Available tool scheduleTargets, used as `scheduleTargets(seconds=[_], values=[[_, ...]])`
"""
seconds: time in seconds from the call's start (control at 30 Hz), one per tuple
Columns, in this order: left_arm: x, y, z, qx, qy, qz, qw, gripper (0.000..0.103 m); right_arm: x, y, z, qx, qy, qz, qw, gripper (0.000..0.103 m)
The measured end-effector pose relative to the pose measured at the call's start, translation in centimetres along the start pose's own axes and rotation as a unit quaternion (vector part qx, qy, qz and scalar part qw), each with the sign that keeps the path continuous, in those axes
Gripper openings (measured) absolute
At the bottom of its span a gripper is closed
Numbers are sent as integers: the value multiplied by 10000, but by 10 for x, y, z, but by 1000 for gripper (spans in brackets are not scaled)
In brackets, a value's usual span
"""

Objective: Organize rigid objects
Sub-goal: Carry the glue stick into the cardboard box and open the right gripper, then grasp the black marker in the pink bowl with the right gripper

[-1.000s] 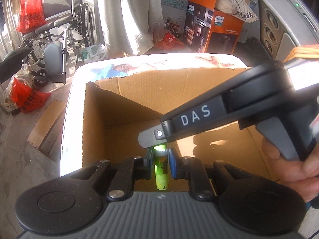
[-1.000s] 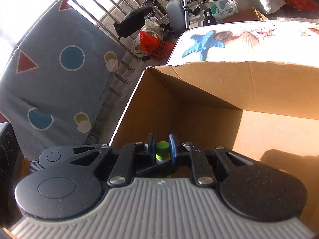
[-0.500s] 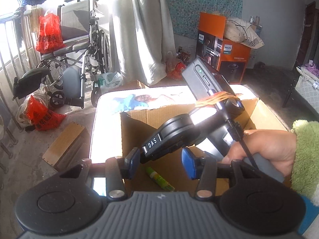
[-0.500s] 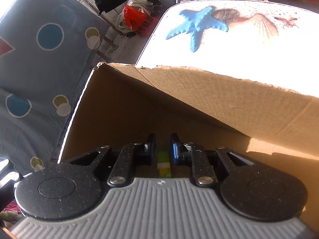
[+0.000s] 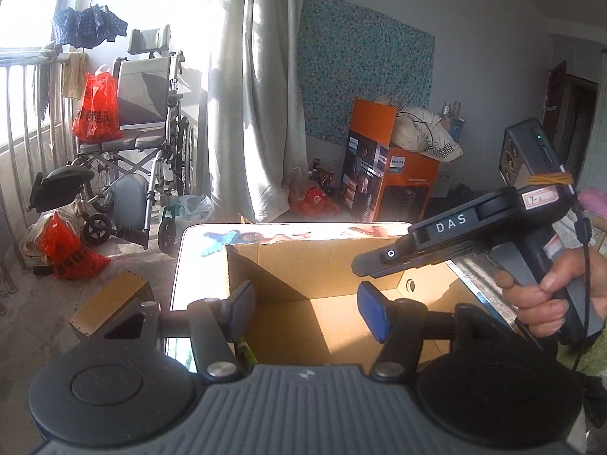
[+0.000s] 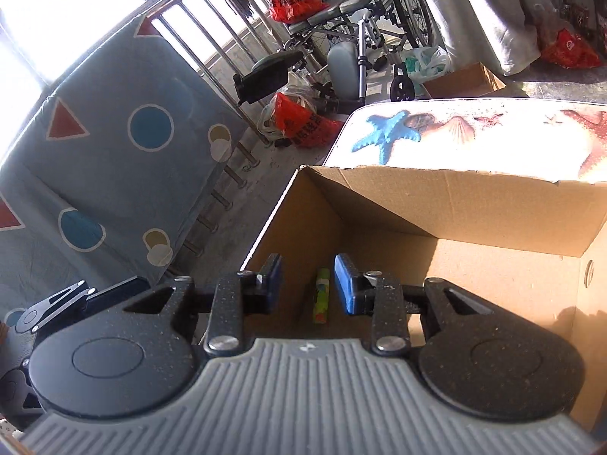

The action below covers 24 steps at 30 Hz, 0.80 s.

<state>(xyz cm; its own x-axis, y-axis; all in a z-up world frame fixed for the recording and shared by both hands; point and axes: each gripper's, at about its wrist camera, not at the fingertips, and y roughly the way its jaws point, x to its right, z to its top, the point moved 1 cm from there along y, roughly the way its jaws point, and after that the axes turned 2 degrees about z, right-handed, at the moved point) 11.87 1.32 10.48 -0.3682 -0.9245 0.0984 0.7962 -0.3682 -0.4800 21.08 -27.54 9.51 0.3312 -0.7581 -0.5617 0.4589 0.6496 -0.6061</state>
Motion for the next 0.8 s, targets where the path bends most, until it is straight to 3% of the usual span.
scheduleTargets(seconds=[0.17, 0.3, 0.5, 0.63, 0.8], values=[[4, -27, -31, 105, -110, -293, 9995, 69, -8, -81, -77, 272, 232, 168, 9992, 29], [9, -28, -61, -197, -85, -438, 9988, 69, 3, -94, -142, 294, 928, 365, 9946, 30], [28, -9, -111, -962, 128, -675, 9930, 69, 30, -58, -216, 137, 2240, 659, 9723, 30], [43, 6, -138, -1288, 538, -571, 9886, 65, 36, -35, -237, -141, 2711, 724, 9597, 30], [58, 16, -153, -1498, 1035, -243, 9830, 56, 36, -10, -238, -384, 2961, 688, 9519, 30]])
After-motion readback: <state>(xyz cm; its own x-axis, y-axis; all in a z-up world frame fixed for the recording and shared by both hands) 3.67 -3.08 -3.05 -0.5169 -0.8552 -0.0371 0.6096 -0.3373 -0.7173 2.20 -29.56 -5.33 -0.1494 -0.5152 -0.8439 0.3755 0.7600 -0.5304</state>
